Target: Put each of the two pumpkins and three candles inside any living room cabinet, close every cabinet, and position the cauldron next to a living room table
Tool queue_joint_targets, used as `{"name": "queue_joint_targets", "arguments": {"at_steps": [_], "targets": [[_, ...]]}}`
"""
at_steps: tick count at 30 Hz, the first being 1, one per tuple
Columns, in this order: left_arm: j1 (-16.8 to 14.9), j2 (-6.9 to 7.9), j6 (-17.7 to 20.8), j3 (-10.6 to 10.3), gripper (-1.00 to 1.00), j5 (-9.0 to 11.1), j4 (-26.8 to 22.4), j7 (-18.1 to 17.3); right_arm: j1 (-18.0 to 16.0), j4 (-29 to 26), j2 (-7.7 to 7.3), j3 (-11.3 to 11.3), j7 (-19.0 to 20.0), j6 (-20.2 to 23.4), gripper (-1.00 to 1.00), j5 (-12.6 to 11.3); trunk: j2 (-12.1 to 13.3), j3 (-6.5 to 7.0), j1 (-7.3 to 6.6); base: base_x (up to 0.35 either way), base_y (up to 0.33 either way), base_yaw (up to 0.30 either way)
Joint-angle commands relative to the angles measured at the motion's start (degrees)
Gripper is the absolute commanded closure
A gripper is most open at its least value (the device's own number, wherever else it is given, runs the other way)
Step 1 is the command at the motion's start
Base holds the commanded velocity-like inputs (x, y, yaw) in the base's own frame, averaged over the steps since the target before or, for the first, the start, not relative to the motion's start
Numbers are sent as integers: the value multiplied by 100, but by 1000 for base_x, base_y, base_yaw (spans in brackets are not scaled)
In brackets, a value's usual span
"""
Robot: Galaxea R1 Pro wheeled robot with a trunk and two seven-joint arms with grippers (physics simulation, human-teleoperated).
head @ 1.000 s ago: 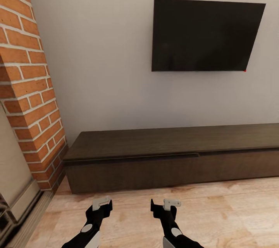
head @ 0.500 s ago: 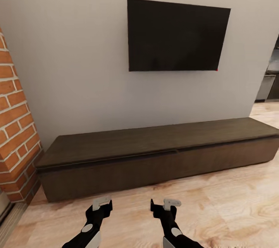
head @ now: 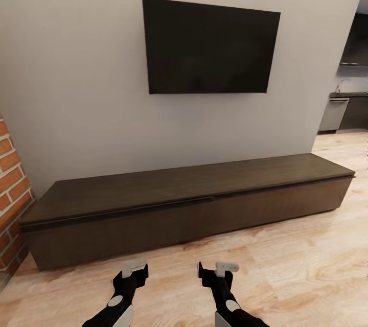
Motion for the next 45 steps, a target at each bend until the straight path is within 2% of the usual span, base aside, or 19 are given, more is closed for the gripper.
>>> {"name": "queue_joint_targets", "arguments": {"at_steps": [1, 14, 21, 36, 45], "targets": [[-5, 3, -23, -48, -100, 26, 0, 43, -5, -3, -1, 49, -36, -15, -100, -31, -2, -5, -1, 46, -273, -91], [-5, 0, -32, -47, -100, 15, -2, 36, -5, -5, -2, 45, -33, -11, -100, -31, -2, 47, -1, 123, -148, -243], [-5, -5, -32, -47, -100, 15, -2, 42, -5, -4, -2, 41, 104, -8, -100, -38, -2, 80, -1, 97, -131, -267], [-5, -12, -28, -47, -100, 39, 13, 51, -5, 21, -1, 40, 150, -7, -100, -40, -2, 150, -1, 146, -220, -266], [-5, -14, -25, -47, -100, 41, 15, 51, -5, 23, 6, 40, 150, -7, -100, -40, -2, 160, -1, 249, -185, -61]]}}
